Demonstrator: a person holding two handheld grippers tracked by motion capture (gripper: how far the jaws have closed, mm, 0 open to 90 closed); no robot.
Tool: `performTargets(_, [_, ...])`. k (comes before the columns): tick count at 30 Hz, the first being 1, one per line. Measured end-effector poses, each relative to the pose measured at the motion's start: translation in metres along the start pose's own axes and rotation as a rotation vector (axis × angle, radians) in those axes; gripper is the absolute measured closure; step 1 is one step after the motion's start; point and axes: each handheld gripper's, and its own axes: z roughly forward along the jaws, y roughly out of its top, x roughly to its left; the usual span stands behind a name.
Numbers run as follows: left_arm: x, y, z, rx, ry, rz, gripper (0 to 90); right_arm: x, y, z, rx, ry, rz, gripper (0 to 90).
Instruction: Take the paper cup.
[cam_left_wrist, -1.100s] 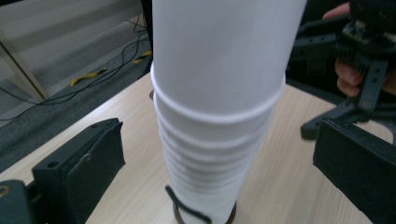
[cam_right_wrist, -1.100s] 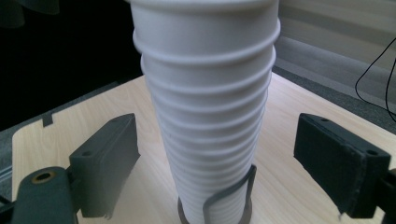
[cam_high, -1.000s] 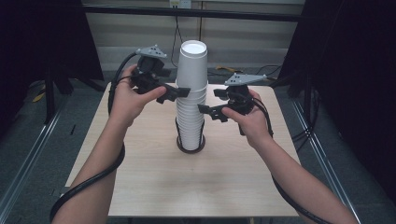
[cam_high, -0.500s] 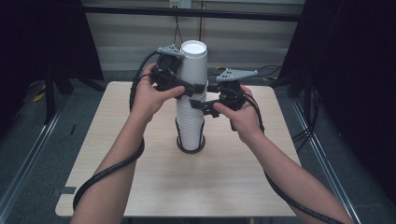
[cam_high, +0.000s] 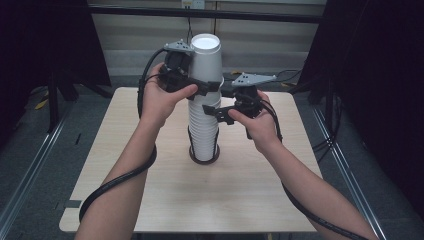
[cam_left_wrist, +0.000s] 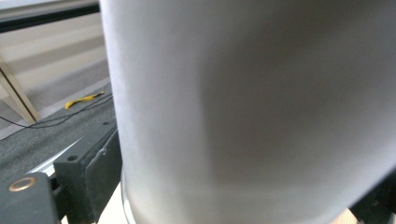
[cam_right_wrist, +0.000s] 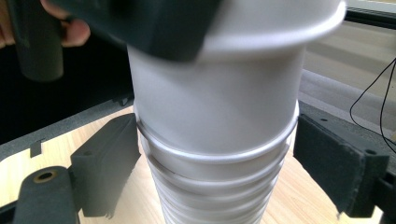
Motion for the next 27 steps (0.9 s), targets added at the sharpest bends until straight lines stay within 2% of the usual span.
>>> performTargets(1, [-0.002, 0.005, -0.003, 0.008, 0.015, 0.014, 8.4, 0.000, 0.000, 0.000, 0.000, -0.004, -0.002, 14.2])
performTargets(8, [-0.001, 0.017, -0.013, -0.040, 0.022, -0.004, 8.3, 0.002, -0.001, 0.000, 0.003, -0.016, -0.022, 14.4])
performTargets(13, [-0.002, 0.024, -0.017, -0.045, 0.033, 0.002, 8.4, 0.002, -0.001, 0.000, 0.004, -0.017, -0.024, 14.4])
performTargets(15, [-0.002, 0.026, -0.019, -0.051, 0.025, 0.002, 8.4, 0.002, -0.001, 0.000, 0.005, -0.018, -0.026, 14.4])
performTargets(17, [-0.003, 0.028, -0.021, -0.054, 0.036, 0.007, 8.4, 0.003, -0.001, 0.000, 0.007, -0.019, -0.030, 14.4])
performTargets(27, [-0.004, 0.031, -0.026, -0.063, 0.036, 0.003, 8.4, 0.002, -0.003, 0.000, 0.012, -0.019, -0.034, 14.4])
